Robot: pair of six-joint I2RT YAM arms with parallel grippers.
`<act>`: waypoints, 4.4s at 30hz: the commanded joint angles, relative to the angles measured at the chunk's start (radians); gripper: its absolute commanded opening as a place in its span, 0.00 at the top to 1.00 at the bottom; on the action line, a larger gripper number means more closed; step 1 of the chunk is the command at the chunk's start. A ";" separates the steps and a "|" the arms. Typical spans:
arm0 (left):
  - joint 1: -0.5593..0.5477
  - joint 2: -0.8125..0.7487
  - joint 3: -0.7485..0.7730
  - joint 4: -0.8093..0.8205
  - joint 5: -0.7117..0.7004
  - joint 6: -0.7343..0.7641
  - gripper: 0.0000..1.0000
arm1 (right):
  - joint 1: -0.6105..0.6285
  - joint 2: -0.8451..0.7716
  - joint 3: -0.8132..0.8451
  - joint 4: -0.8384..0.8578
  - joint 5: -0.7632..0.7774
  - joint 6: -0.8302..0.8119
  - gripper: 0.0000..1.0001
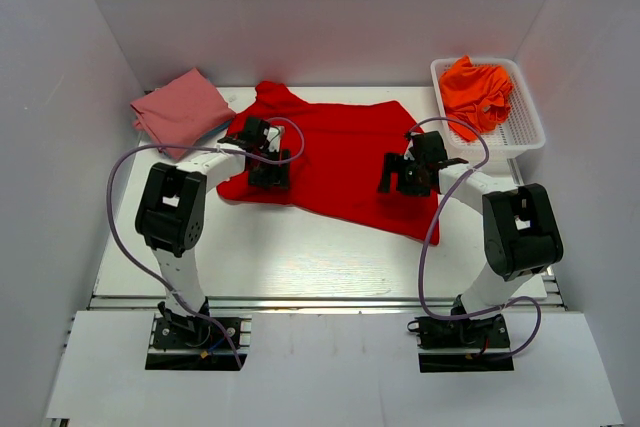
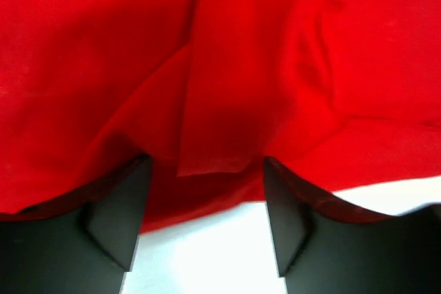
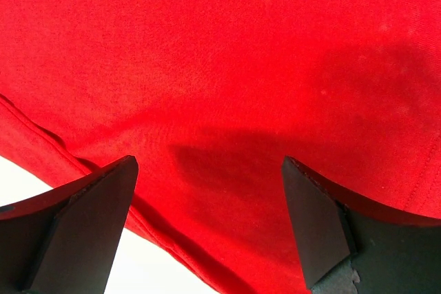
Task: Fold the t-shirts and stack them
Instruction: Flatten out the tshirt
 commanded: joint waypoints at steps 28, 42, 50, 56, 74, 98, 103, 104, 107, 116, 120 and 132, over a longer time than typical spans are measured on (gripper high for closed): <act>0.011 -0.187 0.056 -0.083 -0.032 0.027 1.00 | -0.004 -0.002 0.008 -0.019 0.032 0.006 0.10; 0.011 -0.615 -0.277 -0.516 0.082 -0.177 1.00 | -0.003 -0.041 -0.061 -0.005 0.029 0.020 0.10; -0.008 -0.767 -0.507 -0.624 0.389 -0.191 0.90 | -0.001 -0.041 -0.120 0.027 0.033 0.032 0.10; -0.017 -0.817 -0.452 -0.642 0.429 -0.163 0.51 | -0.001 -0.050 -0.117 0.029 0.042 0.032 0.10; 0.063 -0.249 -0.054 -0.110 -0.210 -0.204 0.00 | 0.244 -0.179 -0.023 0.050 -0.083 -0.140 0.10; 0.235 0.031 -0.133 0.131 -0.125 -0.229 0.00 | 0.727 0.344 0.361 0.296 -0.188 -0.336 0.18; 0.244 0.031 -0.155 0.142 -0.097 -0.220 0.00 | 0.738 0.396 0.410 0.299 -0.112 -0.342 0.22; 0.244 0.031 -0.155 0.142 -0.097 -0.220 0.00 | 0.741 0.402 0.410 0.300 -0.105 -0.342 0.24; 0.244 0.031 -0.155 0.142 -0.088 -0.211 0.00 | 0.743 0.412 0.415 0.297 -0.111 -0.336 0.42; 0.253 0.040 -0.155 0.142 -0.069 -0.211 0.00 | 0.762 0.357 0.352 0.286 -0.186 -0.344 1.00; 0.253 0.049 -0.145 0.142 -0.060 -0.211 0.00 | 0.767 0.332 0.318 0.265 -0.186 -0.353 1.00; 0.253 0.080 -0.138 0.162 -0.026 -0.201 0.00 | 0.790 0.165 0.140 0.314 -0.096 -0.318 0.92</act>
